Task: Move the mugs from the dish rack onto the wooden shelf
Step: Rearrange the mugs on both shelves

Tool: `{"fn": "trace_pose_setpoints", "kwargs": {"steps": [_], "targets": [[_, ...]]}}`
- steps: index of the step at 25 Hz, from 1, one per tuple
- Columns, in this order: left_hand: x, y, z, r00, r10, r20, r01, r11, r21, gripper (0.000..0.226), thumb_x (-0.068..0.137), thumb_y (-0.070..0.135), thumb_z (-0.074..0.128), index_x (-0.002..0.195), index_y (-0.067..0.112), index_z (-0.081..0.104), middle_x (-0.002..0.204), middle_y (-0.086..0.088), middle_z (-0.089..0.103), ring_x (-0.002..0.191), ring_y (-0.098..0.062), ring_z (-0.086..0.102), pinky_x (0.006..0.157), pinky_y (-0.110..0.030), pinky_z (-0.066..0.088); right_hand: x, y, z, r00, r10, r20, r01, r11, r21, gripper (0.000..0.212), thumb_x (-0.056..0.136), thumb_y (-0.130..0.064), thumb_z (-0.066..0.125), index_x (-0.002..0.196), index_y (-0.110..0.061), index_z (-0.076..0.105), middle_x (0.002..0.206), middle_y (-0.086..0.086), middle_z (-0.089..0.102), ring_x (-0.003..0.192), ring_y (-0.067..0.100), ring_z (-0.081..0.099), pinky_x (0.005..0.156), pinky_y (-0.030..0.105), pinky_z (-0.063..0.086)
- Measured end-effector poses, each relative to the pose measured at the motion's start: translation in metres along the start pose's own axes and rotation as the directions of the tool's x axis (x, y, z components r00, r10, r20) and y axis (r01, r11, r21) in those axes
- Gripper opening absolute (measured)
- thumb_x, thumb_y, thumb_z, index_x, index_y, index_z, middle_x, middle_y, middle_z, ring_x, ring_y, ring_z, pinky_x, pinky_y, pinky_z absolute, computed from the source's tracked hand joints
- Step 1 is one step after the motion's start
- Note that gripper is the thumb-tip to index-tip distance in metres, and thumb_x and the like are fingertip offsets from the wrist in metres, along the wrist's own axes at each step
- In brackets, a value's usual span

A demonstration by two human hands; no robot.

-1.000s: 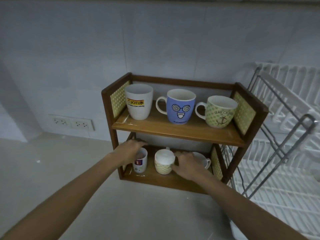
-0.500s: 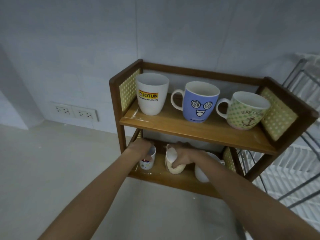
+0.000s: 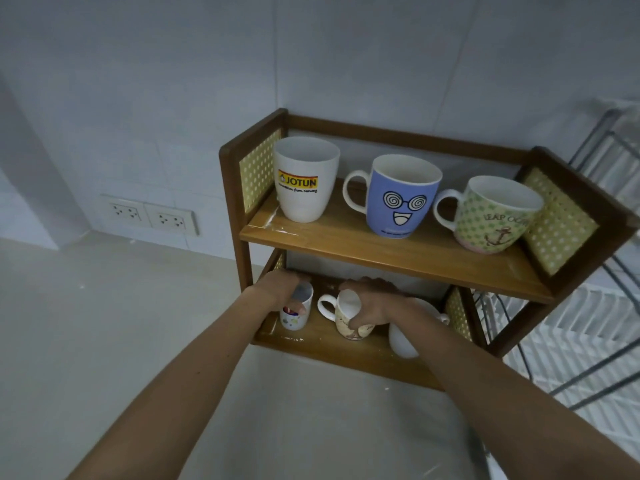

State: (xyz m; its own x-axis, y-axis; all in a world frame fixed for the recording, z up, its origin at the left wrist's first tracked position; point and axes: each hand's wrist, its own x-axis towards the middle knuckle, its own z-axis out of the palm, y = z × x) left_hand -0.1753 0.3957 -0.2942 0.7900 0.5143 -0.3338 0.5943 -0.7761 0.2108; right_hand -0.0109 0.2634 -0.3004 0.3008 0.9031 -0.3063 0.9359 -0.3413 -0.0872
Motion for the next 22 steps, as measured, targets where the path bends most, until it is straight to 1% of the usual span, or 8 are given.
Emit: {"fn": "trace_pose_setpoints", "kwargs": {"steps": [4,7,10,12,14,18,20,22], "targets": [[0.003,-0.001,-0.001,1.000,0.007,0.018,-0.007,0.999,-0.041,0.070,0.084,0.031,0.069,0.145,0.023,0.034,0.147,-0.009,0.043,0.132,-0.028,0.042,0.106,-0.038,0.038,-0.007,0.000,-0.007,0.995,-0.017,0.096,0.013,0.999,0.044,0.090,0.071,-0.047,0.073,0.145,-0.036,0.024,0.144,0.006,0.040,0.124,0.029,0.044,0.097,0.043,0.042],[0.004,0.008,0.004,0.998,0.057,-0.023,-0.056,0.998,0.021,0.076,0.085,0.040,0.065,0.147,0.021,0.026,0.151,-0.010,0.037,0.136,-0.028,0.038,0.105,-0.040,0.038,-0.021,0.023,-0.022,0.980,0.166,0.109,-0.194,0.922,0.334,0.074,0.084,-0.055,0.058,0.146,-0.026,0.028,0.152,0.006,0.034,0.133,0.028,0.037,0.107,0.041,0.034],[0.011,0.032,0.012,0.981,0.151,-0.122,-0.138,0.985,0.107,0.082,0.086,0.058,0.052,0.150,0.023,0.016,0.157,-0.008,0.025,0.142,-0.029,0.026,0.112,-0.047,0.030,-0.041,0.050,-0.025,0.876,0.449,0.178,-0.468,0.879,0.087,0.084,0.082,-0.073,0.042,0.146,-0.021,0.031,0.153,0.010,0.031,0.135,0.032,0.036,0.108,0.042,0.034],[0.017,0.056,0.019,0.973,0.195,-0.124,-0.176,0.973,0.148,0.081,0.084,0.062,0.050,0.149,0.022,0.022,0.155,-0.008,0.031,0.138,-0.030,0.032,0.112,-0.048,0.028,-0.051,0.052,-0.017,0.890,0.381,0.250,-0.393,0.919,0.001,0.076,0.088,-0.069,0.034,0.147,-0.022,0.029,0.154,0.010,0.030,0.132,0.032,0.041,0.100,0.038,0.040],[0.022,0.076,0.025,0.976,0.195,-0.097,-0.178,0.971,0.157,0.079,0.083,0.063,0.053,0.144,0.018,0.031,0.149,-0.009,0.040,0.132,-0.030,0.041,0.108,-0.045,0.032,-0.054,0.054,-0.012,0.938,0.265,0.222,-0.284,0.957,0.058,0.067,0.090,-0.058,0.043,0.143,-0.018,0.035,0.147,0.011,0.039,0.124,0.031,0.048,0.089,0.034,0.043],[0.029,0.090,0.029,0.993,0.097,-0.069,-0.088,0.989,0.115,0.079,0.079,0.060,0.061,0.139,0.015,0.037,0.139,-0.010,0.051,0.123,-0.029,0.050,0.096,-0.041,0.043,-0.055,0.061,-0.018,0.944,0.117,0.308,-0.159,0.981,0.113,0.065,0.078,-0.032,0.069,0.137,-0.026,0.041,0.146,0.007,0.038,0.126,0.027,0.042,0.102,0.044,0.042],[0.031,0.092,0.028,0.995,0.081,-0.051,-0.076,0.992,0.102,0.079,0.079,0.056,0.064,0.140,0.014,0.037,0.140,-0.010,0.050,0.125,-0.029,0.049,0.098,-0.041,0.043,-0.056,0.063,-0.021,0.945,0.143,0.294,-0.200,0.964,0.175,0.068,0.077,-0.028,0.070,0.137,-0.028,0.039,0.145,0.008,0.037,0.125,0.028,0.043,0.100,0.043,0.044],[0.032,0.093,0.028,0.996,0.083,-0.043,-0.079,0.993,0.093,0.080,0.079,0.054,0.066,0.141,0.013,0.036,0.143,-0.010,0.048,0.128,-0.029,0.047,0.101,-0.041,0.043,-0.059,0.062,-0.020,0.927,0.299,0.227,-0.337,0.930,0.150,0.077,0.079,-0.047,0.066,0.143,-0.021,0.031,0.146,0.011,0.038,0.126,0.031,0.043,0.099,0.042,0.045]]}}
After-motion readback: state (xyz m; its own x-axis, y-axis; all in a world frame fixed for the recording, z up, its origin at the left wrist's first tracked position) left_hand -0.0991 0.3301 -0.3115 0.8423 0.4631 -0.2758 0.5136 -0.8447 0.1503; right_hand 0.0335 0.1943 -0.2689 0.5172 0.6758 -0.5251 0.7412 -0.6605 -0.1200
